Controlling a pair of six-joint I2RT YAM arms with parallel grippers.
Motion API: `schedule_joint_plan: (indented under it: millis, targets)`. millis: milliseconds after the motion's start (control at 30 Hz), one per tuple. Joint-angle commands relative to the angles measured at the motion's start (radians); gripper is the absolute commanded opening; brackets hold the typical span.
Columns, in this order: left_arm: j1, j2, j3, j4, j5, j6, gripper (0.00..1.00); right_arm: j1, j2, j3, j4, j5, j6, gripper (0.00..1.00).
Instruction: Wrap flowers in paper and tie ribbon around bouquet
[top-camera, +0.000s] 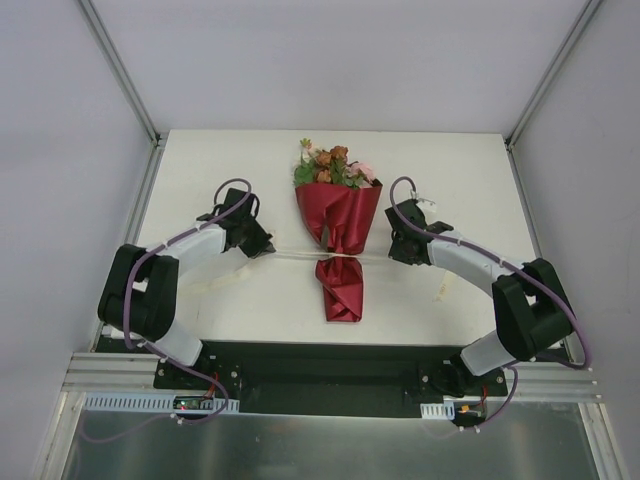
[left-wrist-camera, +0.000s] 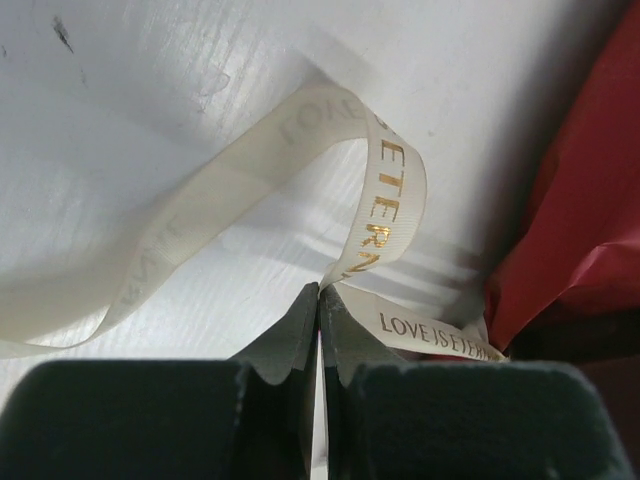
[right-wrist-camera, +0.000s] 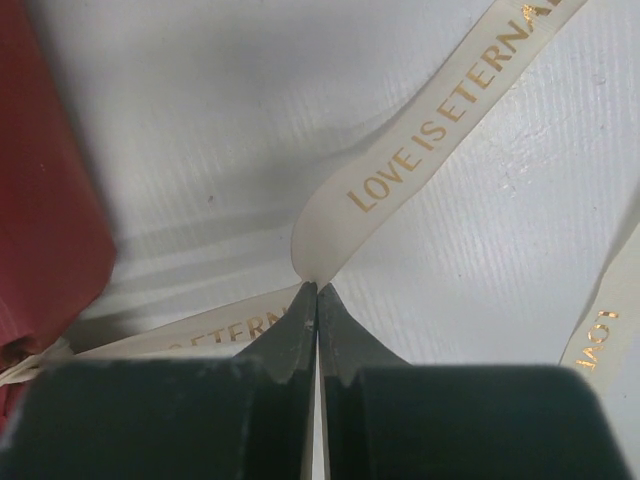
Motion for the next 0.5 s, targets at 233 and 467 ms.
schedule_joint_plan:
  millis: [233,467]
  targets:
    - [-0.086,-0.214,0.052,0.033,0.014,0.247,0.0,-0.031,-0.043,0.019,-0.036,-0.086,-0.136,0.0]
    - [-0.229,-0.284,0.093,0.062,0.064,0.337,0.0,-0.022,-0.045,0.114,-0.068,-0.259,-0.16,0.0]
